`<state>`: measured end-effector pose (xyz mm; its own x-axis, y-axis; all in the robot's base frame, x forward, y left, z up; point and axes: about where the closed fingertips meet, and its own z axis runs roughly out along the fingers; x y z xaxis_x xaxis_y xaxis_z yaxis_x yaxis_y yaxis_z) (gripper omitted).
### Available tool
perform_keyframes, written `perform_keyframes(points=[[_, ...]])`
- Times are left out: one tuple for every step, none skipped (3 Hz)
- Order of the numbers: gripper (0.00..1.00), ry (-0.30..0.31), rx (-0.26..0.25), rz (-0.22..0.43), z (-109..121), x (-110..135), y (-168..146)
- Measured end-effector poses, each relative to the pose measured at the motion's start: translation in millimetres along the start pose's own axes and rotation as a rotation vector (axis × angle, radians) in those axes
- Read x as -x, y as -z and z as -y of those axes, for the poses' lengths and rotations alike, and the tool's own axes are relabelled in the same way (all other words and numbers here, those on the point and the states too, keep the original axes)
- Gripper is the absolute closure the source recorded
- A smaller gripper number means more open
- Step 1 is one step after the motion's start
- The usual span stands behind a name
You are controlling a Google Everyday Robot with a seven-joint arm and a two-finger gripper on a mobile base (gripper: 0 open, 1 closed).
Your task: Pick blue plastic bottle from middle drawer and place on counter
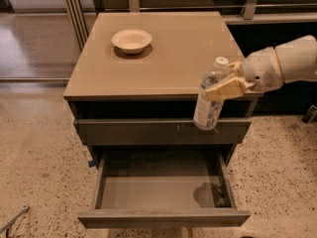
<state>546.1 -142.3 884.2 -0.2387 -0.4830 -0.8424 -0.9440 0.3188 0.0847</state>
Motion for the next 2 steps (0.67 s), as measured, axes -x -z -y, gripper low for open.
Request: perform_keyframes(points=[[1.00,0.011,-0.030,0.019,7.8,28.8,21.2],[1.00,0.011,-0.030,0.019,7.8,28.8,21.2]])
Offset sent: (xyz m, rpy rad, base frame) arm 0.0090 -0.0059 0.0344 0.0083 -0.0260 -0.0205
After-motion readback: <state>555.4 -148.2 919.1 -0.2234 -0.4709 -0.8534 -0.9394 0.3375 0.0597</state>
